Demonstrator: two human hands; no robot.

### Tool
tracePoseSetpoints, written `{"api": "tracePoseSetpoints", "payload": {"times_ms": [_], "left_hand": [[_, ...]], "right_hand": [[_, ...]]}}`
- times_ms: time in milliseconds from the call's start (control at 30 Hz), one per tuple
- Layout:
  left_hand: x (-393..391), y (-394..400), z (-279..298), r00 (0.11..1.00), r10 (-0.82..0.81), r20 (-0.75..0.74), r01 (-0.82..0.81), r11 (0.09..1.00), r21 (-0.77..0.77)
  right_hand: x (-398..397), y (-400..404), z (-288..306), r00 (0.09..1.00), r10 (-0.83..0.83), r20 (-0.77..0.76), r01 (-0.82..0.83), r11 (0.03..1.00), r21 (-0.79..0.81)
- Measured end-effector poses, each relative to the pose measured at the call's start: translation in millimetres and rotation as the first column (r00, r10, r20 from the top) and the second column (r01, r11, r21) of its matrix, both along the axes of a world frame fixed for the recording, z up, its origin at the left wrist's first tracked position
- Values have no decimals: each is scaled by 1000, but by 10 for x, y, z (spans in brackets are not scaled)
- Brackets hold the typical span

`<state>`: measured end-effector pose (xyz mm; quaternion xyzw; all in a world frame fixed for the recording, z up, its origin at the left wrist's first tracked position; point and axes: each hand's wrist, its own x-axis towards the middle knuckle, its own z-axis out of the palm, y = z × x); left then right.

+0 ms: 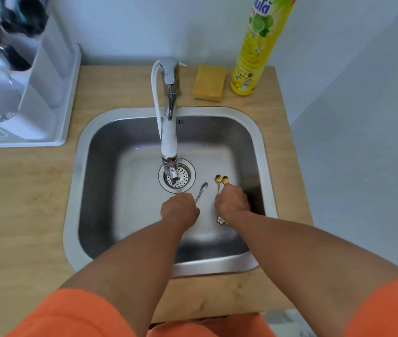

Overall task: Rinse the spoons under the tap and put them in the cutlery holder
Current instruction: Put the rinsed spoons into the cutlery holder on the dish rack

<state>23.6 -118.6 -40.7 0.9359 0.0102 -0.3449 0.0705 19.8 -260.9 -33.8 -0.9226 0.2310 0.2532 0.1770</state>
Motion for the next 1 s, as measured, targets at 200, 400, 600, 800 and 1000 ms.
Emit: {"api": "tracePoseSetpoints", "payload": {"times_ms": [200, 400, 600, 800, 1000], "left_hand": [[-95, 24, 22, 994, -102, -30, 104, 992, 77], [-89, 326, 107, 994, 99, 48, -98, 995, -15], [196, 948, 459, 857, 336, 392, -254, 935, -247], [488, 1523, 1177, 691, 420, 588, -174, 886, -429], [632, 1996, 1959, 543, 494, 679, -90, 838, -538]], "right_hand": [[43, 67, -29, 999, 22, -32, -23, 999, -23], [-9, 204, 27, 990, 117, -76, -116, 993, 19], [-232, 756, 78, 982, 186, -25, -183, 980, 81], [-283, 1295, 249, 956, 283, 75, -291, 947, 133], [-111, 1739, 528, 923, 336, 185, -363, 922, 137]]}}
